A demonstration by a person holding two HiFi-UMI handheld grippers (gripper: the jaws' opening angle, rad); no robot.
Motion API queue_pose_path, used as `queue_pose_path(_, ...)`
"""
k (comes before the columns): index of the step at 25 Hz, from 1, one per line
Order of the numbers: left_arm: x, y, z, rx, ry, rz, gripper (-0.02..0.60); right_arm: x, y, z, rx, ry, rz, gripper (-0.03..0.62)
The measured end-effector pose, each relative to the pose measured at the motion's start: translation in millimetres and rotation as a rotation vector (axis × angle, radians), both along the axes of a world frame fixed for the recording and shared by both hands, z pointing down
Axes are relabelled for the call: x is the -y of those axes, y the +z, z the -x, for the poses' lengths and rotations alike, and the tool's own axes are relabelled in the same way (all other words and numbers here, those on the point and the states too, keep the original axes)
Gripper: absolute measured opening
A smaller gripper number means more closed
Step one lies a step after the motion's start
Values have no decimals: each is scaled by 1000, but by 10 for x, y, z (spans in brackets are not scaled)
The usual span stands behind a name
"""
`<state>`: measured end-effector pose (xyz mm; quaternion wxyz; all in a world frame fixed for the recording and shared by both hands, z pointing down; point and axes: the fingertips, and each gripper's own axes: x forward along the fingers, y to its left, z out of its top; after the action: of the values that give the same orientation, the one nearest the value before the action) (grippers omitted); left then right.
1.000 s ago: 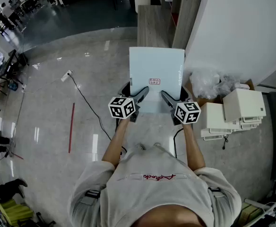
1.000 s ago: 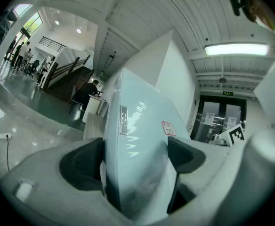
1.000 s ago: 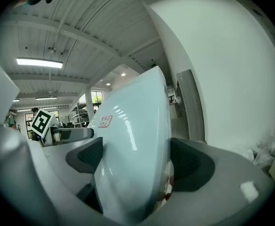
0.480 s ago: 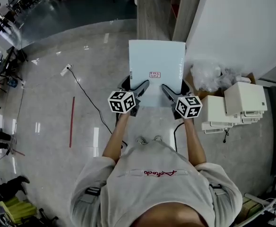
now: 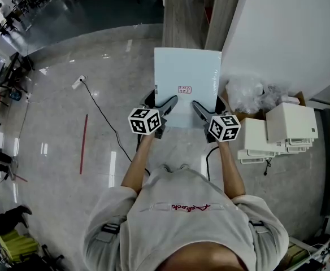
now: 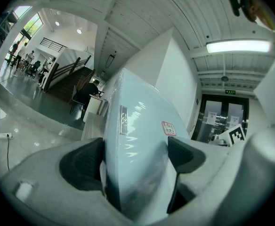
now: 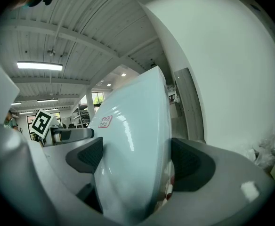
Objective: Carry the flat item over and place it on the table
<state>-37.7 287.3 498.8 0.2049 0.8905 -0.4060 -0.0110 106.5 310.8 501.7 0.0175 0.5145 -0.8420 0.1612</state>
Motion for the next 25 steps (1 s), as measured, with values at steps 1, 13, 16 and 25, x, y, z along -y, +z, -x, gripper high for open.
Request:
queue_pose_path(1, 8, 5, -41, 1, -2, -2, 436, 12, 7, -42, 1, -3, -1, 462)
queue_pose_path(13, 40, 48, -378, 9, -37, 0, 435, 94, 62, -383, 12, -37, 1, 460)
queue_pose_path(16, 79, 63, -415, 11, -42, -1, 435, 137, 80, -422, 17, -41, -1, 460)
queue_pose_path(25, 342, 142, -395, 18, -49, 2, 436, 417, 166, -403, 22, -49, 8, 460)
